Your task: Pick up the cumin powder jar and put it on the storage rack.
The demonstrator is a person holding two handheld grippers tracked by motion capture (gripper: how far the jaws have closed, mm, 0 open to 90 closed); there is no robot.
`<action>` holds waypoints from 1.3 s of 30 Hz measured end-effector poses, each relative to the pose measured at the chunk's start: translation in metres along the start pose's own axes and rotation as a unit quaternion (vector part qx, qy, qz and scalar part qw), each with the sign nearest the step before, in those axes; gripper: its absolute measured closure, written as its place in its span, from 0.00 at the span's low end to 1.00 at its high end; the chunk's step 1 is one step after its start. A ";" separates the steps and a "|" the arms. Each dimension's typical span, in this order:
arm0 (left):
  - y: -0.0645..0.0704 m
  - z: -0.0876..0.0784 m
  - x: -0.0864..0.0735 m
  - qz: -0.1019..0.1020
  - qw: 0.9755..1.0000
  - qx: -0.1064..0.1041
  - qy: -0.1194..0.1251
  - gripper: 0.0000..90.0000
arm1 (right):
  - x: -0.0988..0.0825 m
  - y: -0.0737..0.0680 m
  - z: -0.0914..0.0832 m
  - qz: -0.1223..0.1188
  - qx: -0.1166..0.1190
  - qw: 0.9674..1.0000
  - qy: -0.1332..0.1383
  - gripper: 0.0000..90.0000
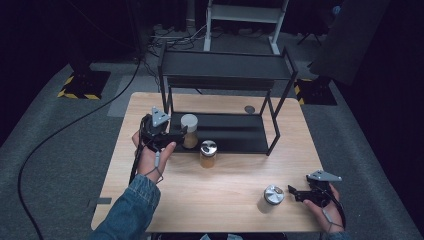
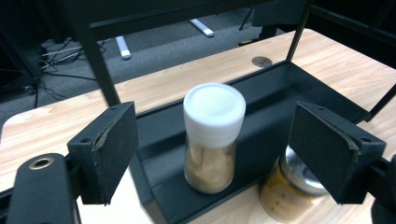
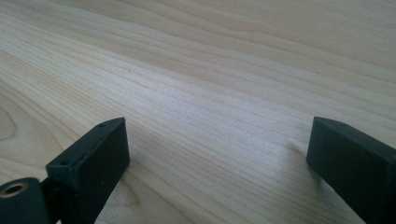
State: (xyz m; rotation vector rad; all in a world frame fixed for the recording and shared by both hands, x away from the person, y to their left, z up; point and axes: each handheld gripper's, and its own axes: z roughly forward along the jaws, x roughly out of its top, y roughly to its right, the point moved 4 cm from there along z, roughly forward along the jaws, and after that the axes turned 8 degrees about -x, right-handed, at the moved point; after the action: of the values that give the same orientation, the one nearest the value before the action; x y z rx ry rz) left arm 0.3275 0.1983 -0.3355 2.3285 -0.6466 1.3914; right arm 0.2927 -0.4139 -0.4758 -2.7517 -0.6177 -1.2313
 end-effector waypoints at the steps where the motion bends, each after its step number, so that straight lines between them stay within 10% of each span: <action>1: 0.000 -0.003 -0.003 -0.001 1.000 0.000 -0.001 0.17 | 0.000 0.000 0.000 -0.001 0.002 1.000 0.000 0.06; 39: 0.001 -0.026 -0.118 -0.007 0.999 0.032 -0.039 0.17 | 0.001 0.000 0.001 0.000 0.002 1.000 0.002 0.06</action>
State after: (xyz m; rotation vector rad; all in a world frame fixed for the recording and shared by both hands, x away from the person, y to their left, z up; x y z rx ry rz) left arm 0.2590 0.2347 -0.4286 2.4443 -0.6155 1.3391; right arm 0.2942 -0.4139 -0.4762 -2.7458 -0.6202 -1.2327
